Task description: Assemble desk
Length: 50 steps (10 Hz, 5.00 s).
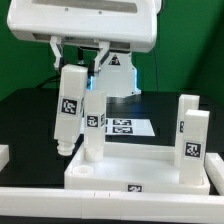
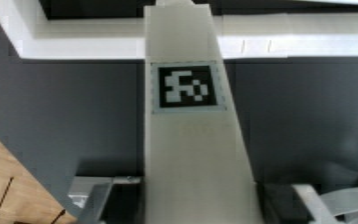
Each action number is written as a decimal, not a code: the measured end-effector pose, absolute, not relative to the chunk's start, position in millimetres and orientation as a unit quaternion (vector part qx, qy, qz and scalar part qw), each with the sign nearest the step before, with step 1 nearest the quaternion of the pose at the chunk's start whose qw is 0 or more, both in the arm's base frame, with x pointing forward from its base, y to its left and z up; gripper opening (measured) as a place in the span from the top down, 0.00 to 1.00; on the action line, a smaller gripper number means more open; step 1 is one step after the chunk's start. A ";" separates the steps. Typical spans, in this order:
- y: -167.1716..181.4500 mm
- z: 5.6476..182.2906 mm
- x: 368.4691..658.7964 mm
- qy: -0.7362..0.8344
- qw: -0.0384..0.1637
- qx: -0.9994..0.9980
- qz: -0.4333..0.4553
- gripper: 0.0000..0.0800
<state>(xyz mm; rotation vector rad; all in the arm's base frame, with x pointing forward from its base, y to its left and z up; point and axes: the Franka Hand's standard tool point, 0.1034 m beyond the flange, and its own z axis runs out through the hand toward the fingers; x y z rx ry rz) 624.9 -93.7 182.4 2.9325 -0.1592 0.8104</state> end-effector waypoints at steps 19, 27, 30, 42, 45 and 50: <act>-74.1 158.4 618.0 -0.062 0.004 0.967 0.249 0.64; -78.1 143.1 610.6 -0.064 0.008 0.969 0.238 0.64; -77.8 137.5 609.1 -0.064 0.008 0.970 0.235 0.64; -86.5 132.5 606.7 -0.067 0.020 0.968 0.242 0.20; -91.1 148.7 606.8 -0.072 0.010 0.969 0.235 0.19; -84.8 145.1 603.4 -0.078 -0.008 0.975 0.208 0.19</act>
Offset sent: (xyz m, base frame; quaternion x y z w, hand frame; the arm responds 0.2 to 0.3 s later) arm 0.0000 0.0000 0.0000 0.0000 0.0000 0.0000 1.0000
